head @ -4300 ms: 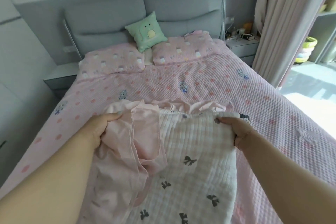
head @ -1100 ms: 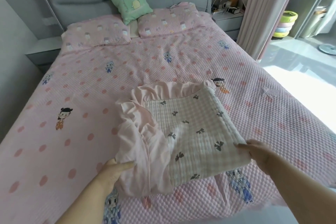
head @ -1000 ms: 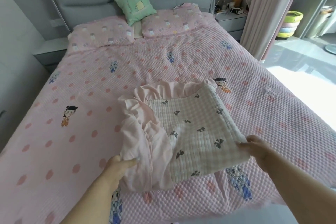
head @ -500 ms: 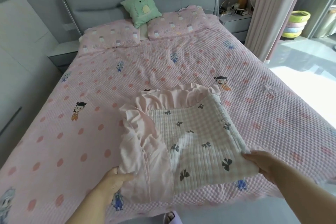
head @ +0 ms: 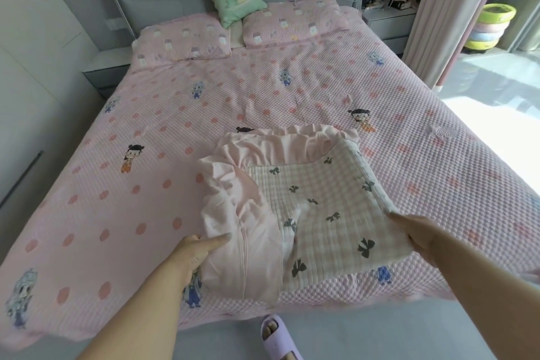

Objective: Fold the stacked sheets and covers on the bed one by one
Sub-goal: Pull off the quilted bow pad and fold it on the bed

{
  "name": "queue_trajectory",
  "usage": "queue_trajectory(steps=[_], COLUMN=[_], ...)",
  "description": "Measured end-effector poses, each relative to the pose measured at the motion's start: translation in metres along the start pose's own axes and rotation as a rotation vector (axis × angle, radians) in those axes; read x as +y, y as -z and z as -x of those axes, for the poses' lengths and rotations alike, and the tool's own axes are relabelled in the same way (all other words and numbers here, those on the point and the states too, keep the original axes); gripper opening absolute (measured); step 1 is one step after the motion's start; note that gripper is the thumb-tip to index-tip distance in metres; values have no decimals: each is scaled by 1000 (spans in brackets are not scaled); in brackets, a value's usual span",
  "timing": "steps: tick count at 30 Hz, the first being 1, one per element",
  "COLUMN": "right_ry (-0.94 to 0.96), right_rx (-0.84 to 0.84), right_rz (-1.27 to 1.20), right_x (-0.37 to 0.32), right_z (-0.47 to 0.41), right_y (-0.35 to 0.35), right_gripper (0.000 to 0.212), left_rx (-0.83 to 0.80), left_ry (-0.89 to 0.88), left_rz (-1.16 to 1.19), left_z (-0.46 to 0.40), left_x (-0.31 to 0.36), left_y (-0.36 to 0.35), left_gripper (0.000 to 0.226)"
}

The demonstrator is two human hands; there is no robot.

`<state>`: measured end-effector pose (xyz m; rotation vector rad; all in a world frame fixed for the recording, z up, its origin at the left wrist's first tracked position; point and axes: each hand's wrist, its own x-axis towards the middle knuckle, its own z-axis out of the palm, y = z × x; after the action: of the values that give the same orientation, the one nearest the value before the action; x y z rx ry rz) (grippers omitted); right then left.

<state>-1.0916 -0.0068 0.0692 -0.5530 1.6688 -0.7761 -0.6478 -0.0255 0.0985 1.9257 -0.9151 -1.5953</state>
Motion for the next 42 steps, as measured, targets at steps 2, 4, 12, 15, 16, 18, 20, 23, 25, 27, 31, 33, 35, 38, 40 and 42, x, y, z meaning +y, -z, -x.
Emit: queue_trajectory(steps=[2, 4, 12, 15, 16, 18, 20, 23, 25, 27, 31, 33, 35, 38, 40, 42], right_ry=[-14, -19, 54, 62, 33, -11, 20, 69, 33, -20, -19, 18, 50, 99, 139, 181], right_rx=[-8, -89, -82, -35, -25, -13, -33, -160, -283, -315, -182, -94, -37, -3, -12, -38], right_rz=[58, -6, -322, -232, -160, 20, 198, 117, -118, -287, -250, -208, -221, -280, -298, -344], right_x=[5, 10, 41, 36, 35, 35, 35, 37, 39, 33, 4, -10, -19, -36, -54, -74], right_z=[3, 10, 18, 19, 17, 18, 22, 40, 52, 57, 52, 45, 39, 30, 25, 21], right_y=[-1, 3, 23, 21, 20, 17, 13, 22, 37, 47, 45, 40, 37, 32, 26, 22], right_gripper=[31, 26, 77, 37, 33, 33, 23, 20, 36, 45, 43, 49, 55, 46, 33, 33], left_rx=[-17, -76, -90, -101, -93, -84, -101, -183, -221, -241, -226, -192, -167, -104, -36, 20], left_ry=[45, 14, -14, -17, -4, 33, 33, 12, -10, -42, -133, -165, -181, -209, -226, -251], left_rz=[-62, -26, 273, 241, 201, 70, -27, -41, -15, 32, 57, 89, 124, 172, 242, 321], left_z=[3, 13, 18, 21, 23, 29, 36, 47, 57, 61, 53, 49, 44, 33, 22, 10], left_x=[-7, -17, -50, -45, -44, -47, -53, -58, -61, -54, -26, -10, 2, 23, 40, 56], left_y=[-4, -5, 15, 10, 8, 7, 8, 19, 31, 41, 45, 43, 42, 41, 43, 43], left_gripper=[78, 81, 61, 68, 78, 102, 118, 116, 105, 98, 95, 104, 107, 114, 114, 104])
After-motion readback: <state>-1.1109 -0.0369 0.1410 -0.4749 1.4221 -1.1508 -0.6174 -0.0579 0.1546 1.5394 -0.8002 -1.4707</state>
